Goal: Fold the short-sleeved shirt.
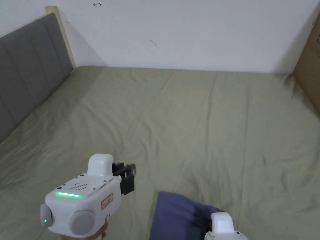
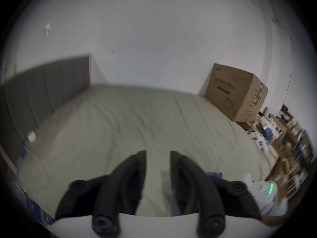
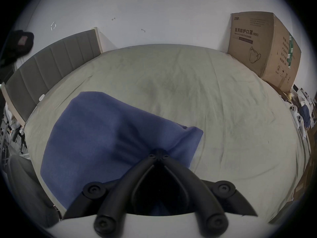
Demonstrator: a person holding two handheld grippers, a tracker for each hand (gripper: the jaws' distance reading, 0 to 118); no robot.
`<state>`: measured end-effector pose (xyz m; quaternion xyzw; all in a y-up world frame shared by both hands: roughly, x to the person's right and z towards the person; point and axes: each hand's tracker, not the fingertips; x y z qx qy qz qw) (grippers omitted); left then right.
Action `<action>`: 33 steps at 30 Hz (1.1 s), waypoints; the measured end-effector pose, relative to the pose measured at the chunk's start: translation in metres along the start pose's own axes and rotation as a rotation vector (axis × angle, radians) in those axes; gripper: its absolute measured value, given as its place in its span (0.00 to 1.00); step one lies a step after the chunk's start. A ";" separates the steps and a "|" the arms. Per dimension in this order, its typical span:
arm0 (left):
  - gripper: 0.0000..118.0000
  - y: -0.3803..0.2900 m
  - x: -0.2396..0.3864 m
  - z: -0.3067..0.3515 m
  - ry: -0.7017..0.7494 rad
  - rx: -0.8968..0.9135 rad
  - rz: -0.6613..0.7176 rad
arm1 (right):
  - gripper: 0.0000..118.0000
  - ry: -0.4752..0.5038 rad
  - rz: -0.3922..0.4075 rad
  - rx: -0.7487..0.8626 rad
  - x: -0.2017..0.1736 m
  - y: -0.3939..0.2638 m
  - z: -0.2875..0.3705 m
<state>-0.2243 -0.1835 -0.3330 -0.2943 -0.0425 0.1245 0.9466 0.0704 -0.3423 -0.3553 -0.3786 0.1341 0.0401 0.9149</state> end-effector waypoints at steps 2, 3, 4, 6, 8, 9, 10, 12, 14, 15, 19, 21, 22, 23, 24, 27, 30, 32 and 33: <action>0.79 -0.012 -0.005 -0.022 -0.048 -0.126 0.102 | 0.00 0.007 0.002 -0.001 0.001 0.000 0.000; 0.84 -0.018 -0.007 -0.031 -0.060 -0.176 0.143 | 0.00 0.010 -0.002 -0.002 0.002 0.000 0.000; 0.84 -0.026 -0.009 -0.040 -0.088 -0.237 0.183 | 0.00 0.012 -0.005 -0.003 0.002 0.000 0.001; 0.84 -0.038 -0.012 -0.058 -0.132 -0.317 0.220 | 0.00 0.015 -0.008 -0.003 0.002 0.000 0.001; 0.84 -0.050 -0.014 -0.076 -0.137 -0.400 0.233 | 0.00 0.016 -0.008 -0.003 0.002 0.001 0.002; 0.84 -0.054 -0.015 -0.084 -0.153 -0.424 0.237 | 0.00 0.017 -0.007 -0.003 0.001 0.001 0.003; 0.84 -0.059 -0.017 -0.093 -0.162 -0.454 0.243 | 0.00 0.018 -0.007 -0.003 0.001 0.001 0.003; 0.84 -0.066 -0.018 -0.107 -0.186 -0.496 0.256 | 0.00 0.022 -0.008 -0.007 0.002 0.002 0.003; 0.84 -0.070 -0.017 -0.118 -0.206 -0.538 0.271 | 0.00 0.028 -0.003 -0.015 0.004 0.004 0.003; 0.82 -0.072 -0.016 -0.120 -0.227 -0.556 0.270 | 0.00 0.030 -0.002 -0.016 0.004 0.004 0.003; 0.50 -0.081 -0.005 -0.123 -0.290 -0.566 0.216 | 0.00 0.037 0.001 -0.018 0.006 0.003 0.001; 0.47 -0.083 0.000 -0.123 -0.287 -0.566 0.211 | 0.00 0.038 0.003 -0.022 0.006 0.004 0.002; 0.41 -0.082 0.000 -0.123 -0.277 -0.568 0.199 | 0.00 0.041 0.005 -0.025 0.006 0.005 0.003; 0.34 -0.080 -0.001 -0.122 -0.286 -0.568 0.200 | 0.00 0.043 0.005 -0.028 0.007 0.007 0.004; 0.25 -0.078 -0.001 -0.119 -0.293 -0.569 0.208 | 0.00 0.047 0.004 -0.031 0.008 0.009 0.006; 0.17 -0.073 0.000 -0.111 -0.304 -0.553 0.230 | 0.00 0.051 0.020 -0.032 0.009 0.016 0.011; 0.16 -0.067 -0.004 -0.104 -0.294 -0.533 0.195 | 0.00 0.045 0.056 0.009 0.006 0.029 0.023; 0.16 -0.057 -0.012 -0.094 -0.279 -0.521 0.180 | 0.00 0.042 0.068 0.039 0.007 0.039 0.032; 0.16 -0.053 -0.020 -0.090 -0.269 -0.512 0.163 | 0.00 0.041 0.070 0.053 0.008 0.044 0.035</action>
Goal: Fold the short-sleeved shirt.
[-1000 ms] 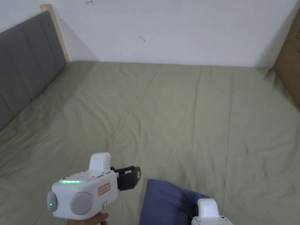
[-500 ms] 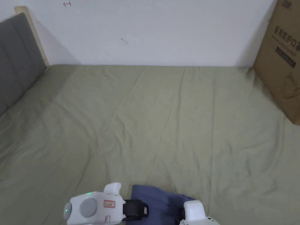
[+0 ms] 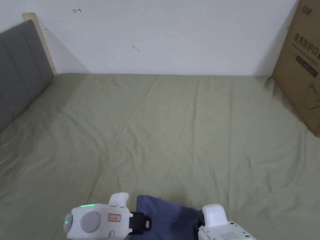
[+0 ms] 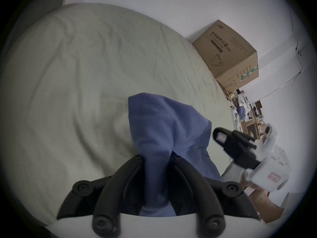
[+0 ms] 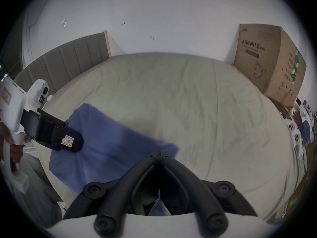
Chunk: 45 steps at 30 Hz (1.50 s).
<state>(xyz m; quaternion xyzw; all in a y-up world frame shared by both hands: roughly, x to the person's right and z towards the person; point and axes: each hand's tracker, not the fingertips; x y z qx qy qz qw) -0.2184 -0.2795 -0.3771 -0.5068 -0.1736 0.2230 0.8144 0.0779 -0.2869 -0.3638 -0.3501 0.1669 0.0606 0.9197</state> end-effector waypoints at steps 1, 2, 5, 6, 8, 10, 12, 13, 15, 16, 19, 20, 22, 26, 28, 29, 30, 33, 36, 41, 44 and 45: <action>0.16 0.003 -0.009 0.011 0.019 0.006 -0.007 | 0.00 -0.002 -0.003 0.018 0.001 0.006 0.004; 0.16 0.008 -0.020 0.022 0.044 0.009 -0.010 | 0.00 -0.003 -0.005 0.035 0.002 0.011 0.008; 0.16 0.019 -0.059 0.058 0.132 0.033 0.004 | 0.00 -0.013 -0.006 0.077 0.002 0.026 0.017; 0.16 0.023 -0.072 0.069 0.164 0.038 0.008 | 0.00 -0.017 -0.007 0.084 0.001 0.030 0.018; 0.16 0.033 -0.105 0.094 0.250 0.047 0.027 | 0.00 -0.022 -0.012 0.103 0.000 0.039 0.020; 0.16 0.039 -0.134 0.118 0.301 0.064 0.052 | 0.00 -0.027 -0.013 0.123 -0.002 0.047 0.022; 0.16 0.048 -0.164 0.140 0.379 0.083 0.086 | 0.00 -0.025 -0.017 0.139 -0.005 0.055 0.024; 0.16 0.051 -0.175 0.149 0.403 0.089 0.098 | 0.00 -0.027 -0.016 0.146 -0.006 0.058 0.024; 0.16 0.056 -0.196 0.171 0.449 0.097 0.139 | 0.00 -0.030 -0.007 0.159 -0.009 0.065 0.024; 0.16 0.059 -0.206 0.179 0.472 0.099 0.153 | 0.00 -0.029 -0.005 0.162 -0.010 0.067 0.024; 0.16 0.066 -0.230 0.199 0.551 0.099 0.185 | 0.00 -0.029 -0.003 0.172 -0.012 0.073 0.023; 0.16 0.068 -0.238 0.203 0.571 0.097 0.204 | 0.00 -0.031 -0.001 0.175 -0.012 0.075 0.023; 0.16 0.071 -0.247 0.207 0.572 0.092 0.211 | 0.00 -0.037 -0.003 0.177 -0.012 0.077 0.023; 0.31 0.079 -0.247 0.201 0.587 0.051 0.211 | 0.00 -0.051 -0.013 0.175 -0.007 0.080 0.021; 0.65 0.081 -0.241 0.197 0.638 0.054 0.177 | 0.00 -0.058 -0.017 0.175 -0.003 0.081 0.023; 0.74 0.082 -0.237 0.196 0.648 0.057 0.172 | 0.00 -0.063 -0.020 0.177 -0.001 0.081 0.024; 0.77 0.083 -0.232 0.196 0.661 0.071 0.172 | 0.00 -0.065 -0.025 0.179 0.002 0.081 0.026; 0.77 0.089 -0.214 0.206 0.676 0.172 0.158 | 0.00 -0.076 -0.037 0.194 0.008 0.083 0.033; 0.77 0.097 -0.195 0.217 0.658 0.199 0.141 | 0.00 -0.084 -0.048 0.220 0.017 0.087 0.044; 0.77 0.108 -0.141 0.240 0.645 0.320 0.081 | 0.00 -0.094 -0.055 0.299 0.030 0.103 0.072; 0.76 0.113 -0.096 0.255 0.656 0.418 0.003 | 0.00 -0.104 -0.047 0.363 0.038 0.116 0.094; 0.76 0.115 -0.078 0.260 0.656 0.459 -0.024 | 0.00 -0.109 -0.048 0.387 0.040 0.120 0.102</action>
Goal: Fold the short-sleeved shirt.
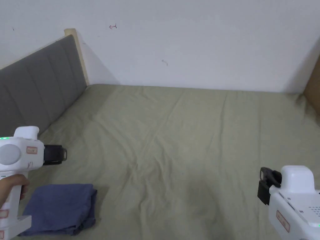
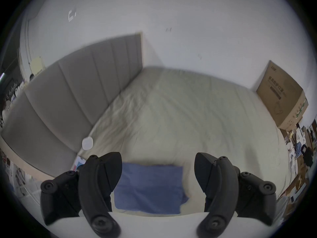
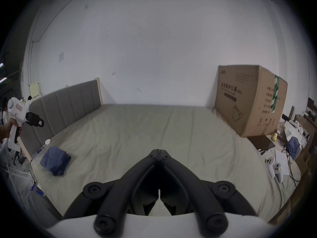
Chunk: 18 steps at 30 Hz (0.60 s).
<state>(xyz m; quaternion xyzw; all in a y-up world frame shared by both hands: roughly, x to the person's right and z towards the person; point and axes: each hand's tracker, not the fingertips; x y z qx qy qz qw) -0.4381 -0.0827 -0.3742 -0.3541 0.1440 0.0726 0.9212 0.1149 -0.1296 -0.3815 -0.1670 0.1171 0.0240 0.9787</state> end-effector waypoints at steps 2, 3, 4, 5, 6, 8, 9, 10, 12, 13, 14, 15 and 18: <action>0.76 0.011 0.021 0.026 -0.002 0.098 -0.027 | 0.00 0.000 0.001 0.053 0.006 0.014 0.010; 0.76 0.014 0.029 0.036 -0.018 0.157 -0.038 | 0.00 0.003 -0.003 0.067 0.010 0.022 0.016; 0.76 0.017 0.042 0.051 -0.031 0.204 -0.048 | 0.00 0.004 -0.002 0.084 0.013 0.028 0.020; 0.76 0.020 0.056 0.066 -0.034 0.252 -0.061 | 0.00 -0.005 0.004 0.106 0.015 0.036 0.026; 0.76 0.021 0.066 0.076 -0.044 0.298 -0.074 | 0.00 -0.012 0.011 0.132 0.018 0.042 0.031; 0.76 0.019 0.089 0.098 -0.060 0.399 -0.096 | 0.00 -0.025 0.019 0.161 0.023 0.053 0.040; 0.76 0.016 0.100 0.107 -0.075 0.453 -0.099 | 0.00 -0.033 0.022 0.181 0.026 0.058 0.045; 0.76 0.013 0.109 0.112 -0.086 0.495 -0.106 | 0.00 -0.046 0.032 0.195 0.027 0.061 0.048; 0.72 0.005 0.132 0.124 -0.091 0.573 -0.118 | 0.00 -0.079 0.057 0.229 0.026 0.071 0.060; 0.68 0.001 0.141 0.128 -0.089 0.602 -0.123 | 0.00 -0.089 0.061 0.237 0.027 0.074 0.064; 0.64 -0.004 0.153 0.131 -0.098 0.641 -0.118 | 0.00 -0.098 0.067 0.253 0.029 0.077 0.067; 0.59 -0.010 0.163 0.134 -0.109 0.673 -0.128 | 0.00 -0.110 0.072 0.268 0.031 0.079 0.070; 0.54 -0.025 0.191 0.132 -0.099 0.727 -0.152 | 0.00 -0.137 0.083 0.295 0.033 0.084 0.080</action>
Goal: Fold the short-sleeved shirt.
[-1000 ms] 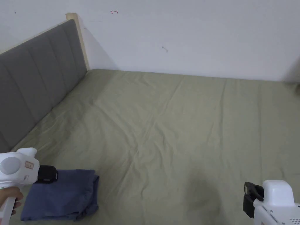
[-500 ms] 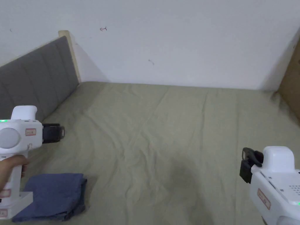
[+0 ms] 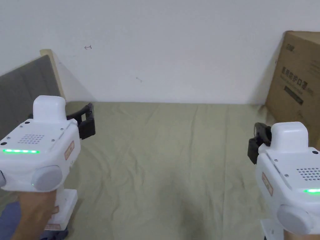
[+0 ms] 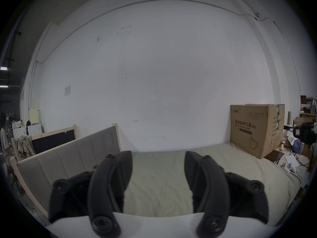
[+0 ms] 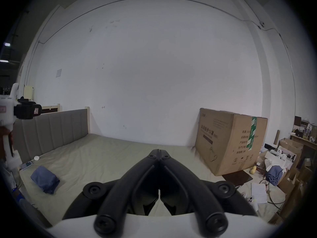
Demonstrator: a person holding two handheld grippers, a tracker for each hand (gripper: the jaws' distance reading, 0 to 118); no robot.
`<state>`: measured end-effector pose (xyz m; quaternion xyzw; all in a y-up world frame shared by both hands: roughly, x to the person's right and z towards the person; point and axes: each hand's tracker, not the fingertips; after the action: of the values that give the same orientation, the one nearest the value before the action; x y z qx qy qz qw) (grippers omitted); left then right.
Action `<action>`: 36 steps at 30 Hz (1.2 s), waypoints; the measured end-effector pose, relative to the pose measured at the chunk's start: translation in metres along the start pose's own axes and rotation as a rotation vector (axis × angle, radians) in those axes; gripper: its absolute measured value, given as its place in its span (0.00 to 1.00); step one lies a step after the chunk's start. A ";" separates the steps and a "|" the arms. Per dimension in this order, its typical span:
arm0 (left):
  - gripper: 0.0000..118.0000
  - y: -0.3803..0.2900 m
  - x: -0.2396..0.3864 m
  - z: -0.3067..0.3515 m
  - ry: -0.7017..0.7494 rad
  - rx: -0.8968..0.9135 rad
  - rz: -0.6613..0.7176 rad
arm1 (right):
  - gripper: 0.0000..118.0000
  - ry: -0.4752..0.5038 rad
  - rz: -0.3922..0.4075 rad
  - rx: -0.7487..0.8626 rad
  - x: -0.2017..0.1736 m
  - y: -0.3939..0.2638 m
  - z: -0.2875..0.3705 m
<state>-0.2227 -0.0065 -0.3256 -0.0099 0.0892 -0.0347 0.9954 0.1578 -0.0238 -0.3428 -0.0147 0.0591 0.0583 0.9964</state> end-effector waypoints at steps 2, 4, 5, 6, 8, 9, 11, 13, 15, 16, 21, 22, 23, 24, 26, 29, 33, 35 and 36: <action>0.31 -0.010 0.017 0.006 0.027 0.078 -0.007 | 0.00 -0.008 -0.004 0.012 0.004 0.002 0.004; 0.00 -0.017 0.033 0.009 -0.007 0.092 0.002 | 0.00 -0.013 -0.012 0.021 0.007 0.003 0.009; 0.00 -0.020 0.035 0.011 -0.020 0.099 0.022 | 0.00 -0.015 -0.012 0.021 0.008 0.003 0.010; 0.00 -0.025 0.040 0.010 -0.047 0.086 0.044 | 0.00 -0.020 -0.009 0.024 0.009 0.003 0.012; 0.00 -0.028 0.051 0.010 -0.053 0.053 0.048 | 0.00 -0.027 -0.012 0.025 0.011 0.003 0.015; 0.00 -0.032 0.054 0.009 -0.065 0.048 0.055 | 0.00 -0.028 -0.017 0.028 0.012 0.002 0.016; 0.00 -0.039 0.059 0.009 -0.072 0.042 0.060 | 0.00 -0.034 -0.020 0.030 0.013 0.001 0.018; 0.00 -0.042 0.066 0.009 -0.074 0.033 0.059 | 0.00 -0.040 -0.012 0.031 0.014 -0.001 0.019; 0.00 -0.046 0.068 0.010 -0.084 0.023 0.066 | 0.00 -0.042 -0.007 0.026 0.015 -0.003 0.020; 0.00 -0.046 0.069 0.011 -0.088 0.021 0.069 | 0.00 -0.041 -0.011 0.026 0.016 -0.004 0.020; 0.00 -0.048 0.070 0.014 -0.104 0.029 0.080 | 0.00 -0.039 -0.014 0.021 0.017 -0.007 0.021; 0.00 -0.048 0.070 0.014 -0.106 0.033 0.078 | 0.00 -0.039 -0.011 0.020 0.017 -0.008 0.021; 0.00 -0.048 0.070 0.014 -0.105 0.034 0.078 | 0.00 -0.039 -0.011 0.021 0.017 -0.008 0.021; 0.00 -0.046 0.070 0.016 -0.104 0.034 0.076 | 0.00 -0.039 -0.012 0.020 0.017 -0.009 0.021; 0.00 -0.046 0.070 0.016 -0.106 0.032 0.073 | 0.00 -0.034 -0.016 0.020 0.017 -0.009 0.021; 0.00 -0.044 0.070 0.018 -0.107 0.037 0.072 | 0.00 -0.031 -0.017 0.018 0.016 -0.010 0.022; 0.00 -0.043 0.070 0.018 -0.111 0.033 0.072 | 0.00 -0.028 -0.020 0.018 0.015 -0.010 0.022; 0.00 -0.043 0.071 0.019 -0.113 0.032 0.074 | 0.00 -0.028 -0.019 0.018 0.015 -0.010 0.022; 0.00 -0.044 0.070 0.019 -0.113 0.032 0.071 | 0.00 -0.027 -0.018 0.018 0.015 -0.010 0.022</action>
<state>-0.1532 -0.0549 -0.3180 0.0073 0.0326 -0.0001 0.9994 0.1760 -0.0316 -0.3224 -0.0055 0.0459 0.0488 0.9977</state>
